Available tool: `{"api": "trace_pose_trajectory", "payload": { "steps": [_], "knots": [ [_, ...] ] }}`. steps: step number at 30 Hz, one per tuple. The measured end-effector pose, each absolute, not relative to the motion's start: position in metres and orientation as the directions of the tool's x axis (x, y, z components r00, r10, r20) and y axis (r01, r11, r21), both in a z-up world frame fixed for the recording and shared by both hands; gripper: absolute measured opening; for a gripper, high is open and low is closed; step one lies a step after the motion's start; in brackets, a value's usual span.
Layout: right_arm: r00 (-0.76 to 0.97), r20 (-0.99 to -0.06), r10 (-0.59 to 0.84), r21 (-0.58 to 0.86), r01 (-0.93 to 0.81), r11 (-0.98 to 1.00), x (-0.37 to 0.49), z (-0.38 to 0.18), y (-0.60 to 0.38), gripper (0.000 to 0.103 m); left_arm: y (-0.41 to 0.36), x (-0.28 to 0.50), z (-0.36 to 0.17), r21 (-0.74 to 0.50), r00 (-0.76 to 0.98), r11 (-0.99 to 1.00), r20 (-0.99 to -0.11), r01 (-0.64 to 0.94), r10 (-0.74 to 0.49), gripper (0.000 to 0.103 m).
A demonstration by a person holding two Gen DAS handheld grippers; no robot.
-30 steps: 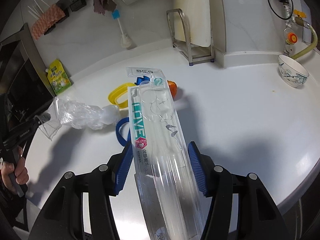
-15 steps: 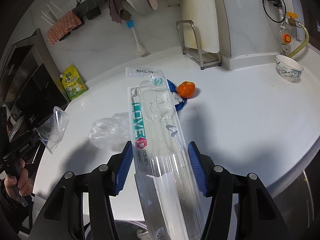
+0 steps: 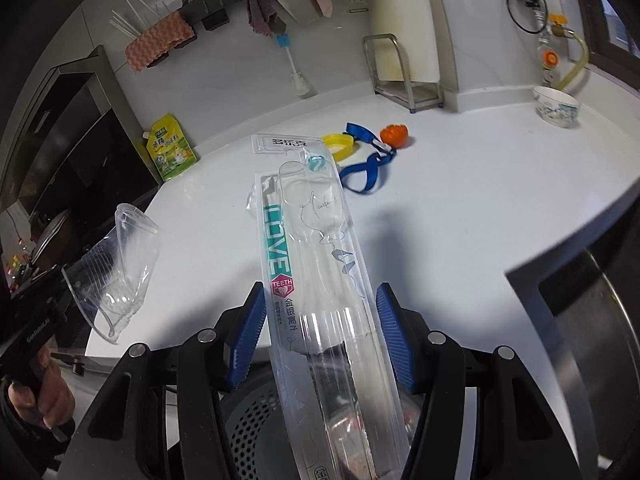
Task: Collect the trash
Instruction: 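Carry the toothbrush package and clear plastic cup over the grey bin with both tools, then open both tools to drop the package and plastic cup into the bin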
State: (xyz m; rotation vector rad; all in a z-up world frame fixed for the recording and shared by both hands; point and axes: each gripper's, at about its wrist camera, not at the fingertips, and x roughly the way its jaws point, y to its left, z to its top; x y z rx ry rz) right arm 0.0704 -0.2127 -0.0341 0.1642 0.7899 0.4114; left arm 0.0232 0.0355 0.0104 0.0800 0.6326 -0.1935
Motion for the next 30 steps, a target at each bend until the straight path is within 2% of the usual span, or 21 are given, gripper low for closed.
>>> {"api": "trace_pose_trajectory", "payload": {
  "steps": [9, 17, 24, 30],
  "knots": [
    [0.655, -0.683, 0.324, 0.248, -0.209, 0.946, 0.010, -0.047, -0.208, 0.054, 0.013, -0.018, -0.010, 0.041, 0.764, 0.967, -0.621, 0.253, -0.174, 0.009],
    [0.663, -0.715, 0.223, 0.190, -0.122, 0.974, -0.028, -0.066, -0.211, 0.054, -0.001, -0.032, -0.033, 0.004, 0.721, 0.971, -0.670, 0.238, -0.174, 0.009],
    [0.650, -0.736, 0.190, 0.232, -0.023, 0.973, -0.048, -0.099, -0.227, 0.054, -0.021, -0.033, -0.047, 0.001, 0.712, 0.970, -0.679, 0.242, -0.177, 0.009],
    [0.615, -0.762, 0.204, 0.250, -0.011, 0.968, -0.060, -0.117, -0.227, 0.054, -0.031, -0.028, -0.072, -0.015, 0.664, 0.967, -0.725, 0.253, -0.185, 0.009]
  ]
}}
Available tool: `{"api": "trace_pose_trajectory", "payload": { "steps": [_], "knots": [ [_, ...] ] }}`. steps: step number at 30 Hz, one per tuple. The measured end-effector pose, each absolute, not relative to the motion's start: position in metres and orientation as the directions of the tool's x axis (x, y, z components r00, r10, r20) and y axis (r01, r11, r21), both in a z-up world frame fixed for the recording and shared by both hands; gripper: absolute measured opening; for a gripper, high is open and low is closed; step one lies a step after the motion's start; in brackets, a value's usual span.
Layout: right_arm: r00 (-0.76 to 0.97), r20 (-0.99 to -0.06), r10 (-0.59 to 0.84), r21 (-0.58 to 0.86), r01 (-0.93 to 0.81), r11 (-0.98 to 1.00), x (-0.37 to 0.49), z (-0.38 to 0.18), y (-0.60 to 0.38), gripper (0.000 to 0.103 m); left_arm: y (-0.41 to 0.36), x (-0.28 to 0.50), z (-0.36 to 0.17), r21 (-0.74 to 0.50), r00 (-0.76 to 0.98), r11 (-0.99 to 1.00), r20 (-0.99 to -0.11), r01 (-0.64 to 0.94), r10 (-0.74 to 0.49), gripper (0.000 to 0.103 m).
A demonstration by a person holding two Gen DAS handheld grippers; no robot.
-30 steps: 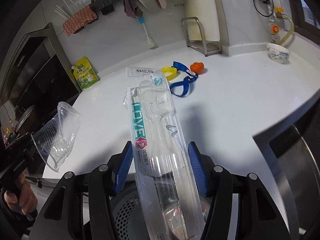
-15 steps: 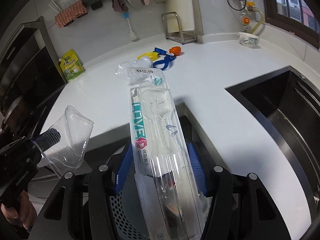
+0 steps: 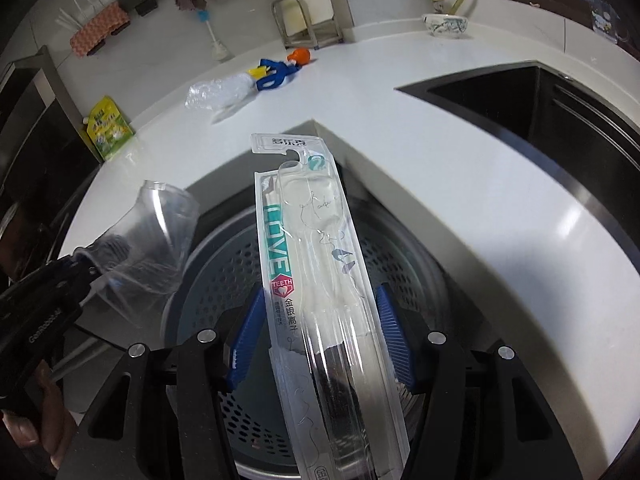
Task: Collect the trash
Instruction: 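Open both tools to drop the package and plastic cup into the bin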
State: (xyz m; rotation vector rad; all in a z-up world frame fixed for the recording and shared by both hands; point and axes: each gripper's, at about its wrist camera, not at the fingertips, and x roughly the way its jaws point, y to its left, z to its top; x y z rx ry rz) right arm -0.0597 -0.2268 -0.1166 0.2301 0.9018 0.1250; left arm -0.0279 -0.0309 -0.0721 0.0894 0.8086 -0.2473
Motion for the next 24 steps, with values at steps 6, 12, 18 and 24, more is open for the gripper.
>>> {"api": "trace_pose_trajectory", "payload": {
  "steps": [6, 12, 18, 24],
  "knots": [
    [0.584, -0.785, 0.209, 0.224, -0.048, 0.973, -0.059, -0.131, -0.216, 0.055, -0.038, -0.027, -0.091, 0.000, 0.637, 0.965, -0.751, 0.262, -0.173, 0.009],
    [0.546, -0.810, 0.215, 0.242, -0.022, 0.970, -0.055, -0.143, -0.218, 0.056, -0.034, -0.023, -0.101, -0.030, 0.604, 0.968, -0.777, 0.249, -0.179, 0.010],
    [0.581, -0.790, 0.198, 0.243, -0.001, 0.970, -0.058, -0.133, -0.224, 0.068, -0.030, -0.024, -0.098, -0.030, 0.620, 0.974, -0.766, 0.226, -0.168, 0.055],
    [0.588, -0.785, 0.198, 0.246, 0.003, 0.969, -0.062, -0.131, -0.228, 0.068, -0.024, -0.026, -0.090, -0.034, 0.649, 0.978, -0.743, 0.208, -0.164, 0.069]
  ]
}}
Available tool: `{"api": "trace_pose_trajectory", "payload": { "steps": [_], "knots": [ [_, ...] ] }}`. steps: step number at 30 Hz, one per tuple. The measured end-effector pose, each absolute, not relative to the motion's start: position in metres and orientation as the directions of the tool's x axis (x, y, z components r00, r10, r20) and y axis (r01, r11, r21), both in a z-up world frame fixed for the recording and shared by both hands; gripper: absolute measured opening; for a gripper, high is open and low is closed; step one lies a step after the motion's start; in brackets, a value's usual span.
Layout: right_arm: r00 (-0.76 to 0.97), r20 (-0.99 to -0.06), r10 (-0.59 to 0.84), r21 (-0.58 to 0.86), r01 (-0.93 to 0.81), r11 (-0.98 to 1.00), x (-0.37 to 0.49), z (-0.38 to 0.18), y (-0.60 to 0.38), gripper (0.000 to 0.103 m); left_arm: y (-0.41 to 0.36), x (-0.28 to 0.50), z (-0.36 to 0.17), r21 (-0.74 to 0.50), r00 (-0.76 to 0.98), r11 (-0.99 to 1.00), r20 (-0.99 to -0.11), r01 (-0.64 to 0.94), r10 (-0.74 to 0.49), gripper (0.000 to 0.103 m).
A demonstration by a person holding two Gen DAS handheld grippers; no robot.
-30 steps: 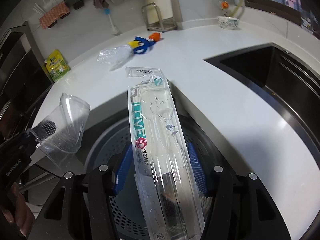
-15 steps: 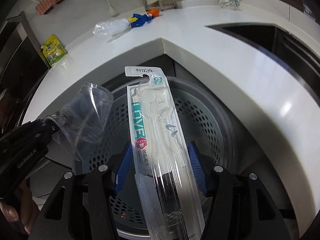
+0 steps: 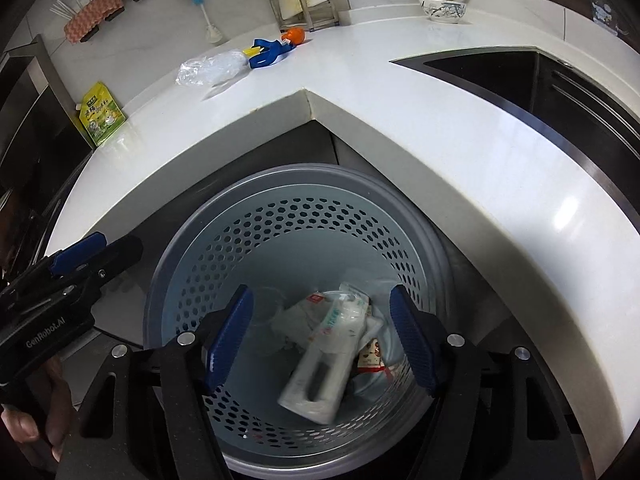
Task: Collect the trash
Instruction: 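Open both tools to drop the package and plastic cup into the bin, then move both open tools back over the counter toward the remaining items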
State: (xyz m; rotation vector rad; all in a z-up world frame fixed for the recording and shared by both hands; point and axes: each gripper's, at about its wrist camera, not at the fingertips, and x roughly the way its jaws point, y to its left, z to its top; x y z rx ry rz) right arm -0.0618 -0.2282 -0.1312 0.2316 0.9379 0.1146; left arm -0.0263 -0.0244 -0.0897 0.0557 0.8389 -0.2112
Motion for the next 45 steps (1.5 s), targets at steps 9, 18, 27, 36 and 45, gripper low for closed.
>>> {"api": "trace_pose_trajectory", "payload": {
  "steps": [9, 18, 27, 36, 45],
  "knots": [
    [0.602, -0.772, 0.204, 0.258, 0.003, 0.966, -0.065, -0.127, -0.229, 0.068, -0.020, -0.025, -0.091, -0.046, 0.642, 0.980, -0.749, 0.192, -0.161, 0.070],
    [0.621, -0.758, 0.199, 0.254, 0.001, 0.967, -0.068, -0.122, -0.230, 0.068, -0.019, -0.026, -0.087, -0.043, 0.655, 0.983, -0.740, 0.178, -0.151, 0.076],
    [0.644, -0.740, 0.191, 0.253, 0.004, 0.967, -0.070, -0.114, -0.233, 0.069, -0.013, -0.021, -0.077, -0.044, 0.673, 0.987, -0.727, 0.152, -0.136, 0.078],
    [0.674, -0.716, 0.184, 0.249, 0.001, 0.968, -0.067, -0.100, -0.237, 0.070, -0.013, -0.015, -0.062, -0.010, 0.705, 0.989, -0.700, 0.146, -0.111, 0.084],
    [0.713, -0.679, 0.172, 0.238, -0.007, 0.971, -0.053, -0.077, -0.242, 0.076, -0.015, 0.003, -0.044, -0.011, 0.724, 0.986, -0.677, 0.166, -0.129, 0.094]
  ]
}}
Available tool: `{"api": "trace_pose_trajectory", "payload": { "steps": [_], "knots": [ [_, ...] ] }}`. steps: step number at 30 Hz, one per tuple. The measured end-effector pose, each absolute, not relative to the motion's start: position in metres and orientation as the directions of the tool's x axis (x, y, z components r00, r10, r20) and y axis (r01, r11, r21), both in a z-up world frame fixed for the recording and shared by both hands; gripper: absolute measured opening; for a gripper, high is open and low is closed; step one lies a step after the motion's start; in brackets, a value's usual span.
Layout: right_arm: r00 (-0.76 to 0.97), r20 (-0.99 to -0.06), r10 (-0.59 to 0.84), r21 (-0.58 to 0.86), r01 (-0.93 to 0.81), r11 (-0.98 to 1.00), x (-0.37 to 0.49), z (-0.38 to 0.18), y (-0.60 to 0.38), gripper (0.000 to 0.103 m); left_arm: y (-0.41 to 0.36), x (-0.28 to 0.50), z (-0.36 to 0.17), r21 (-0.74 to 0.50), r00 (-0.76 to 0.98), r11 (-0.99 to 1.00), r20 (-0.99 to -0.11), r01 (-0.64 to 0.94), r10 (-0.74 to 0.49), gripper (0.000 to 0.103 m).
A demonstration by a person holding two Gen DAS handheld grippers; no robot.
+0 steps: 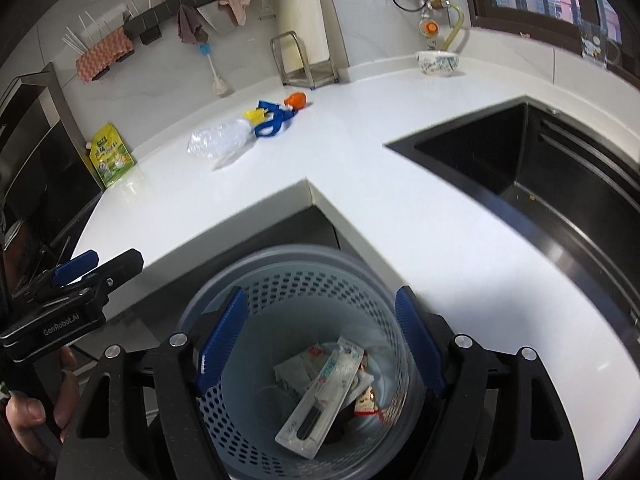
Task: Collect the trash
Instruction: 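Move both open tools back over the counter toward the remaining items, then reach the right tool to the blue lanyard strap and grasp its clip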
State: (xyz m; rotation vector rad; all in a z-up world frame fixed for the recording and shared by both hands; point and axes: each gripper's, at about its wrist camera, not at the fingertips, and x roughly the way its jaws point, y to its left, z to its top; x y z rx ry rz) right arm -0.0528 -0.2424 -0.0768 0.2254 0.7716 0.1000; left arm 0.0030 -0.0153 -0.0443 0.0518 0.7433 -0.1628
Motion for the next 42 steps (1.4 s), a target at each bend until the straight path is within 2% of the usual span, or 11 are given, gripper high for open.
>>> {"api": "trace_pose_trajectory", "payload": {
  "steps": [6, 15, 24, 30, 42],
  "knots": [
    [0.749, -0.643, 0.157, 0.227, -0.009, 0.974, -0.035, -0.059, -0.248, 0.078, -0.011, 0.034, -0.026, -0.022, 0.749, 0.986, -0.648, 0.162, -0.138, 0.097],
    [0.756, -0.639, 0.138, 0.173, -0.033, 0.984, 0.023, -0.039, -0.250, 0.079, 0.002, 0.089, -0.010, -0.011, 0.780, 0.994, -0.618, 0.113, -0.096, 0.097],
    [0.708, -0.684, 0.174, 0.146, -0.100, 0.984, 0.133, -0.031, -0.228, 0.079, 0.024, 0.138, -0.008, -0.026, 0.774, 0.998, -0.630, 0.051, -0.056, 0.097],
    [0.637, -0.745, 0.198, 0.163, -0.115, 0.980, 0.212, -0.041, -0.213, 0.079, 0.028, 0.164, -0.012, -0.041, 0.768, 0.999, -0.639, 0.034, -0.052, 0.097],
    [0.619, -0.778, 0.111, 0.053, -0.111, 0.992, 0.296, -0.056, -0.190, 0.079, 0.016, 0.192, -0.026, -0.025, 0.746, 0.999, -0.664, 0.042, -0.049, 0.097]
  ]
}}
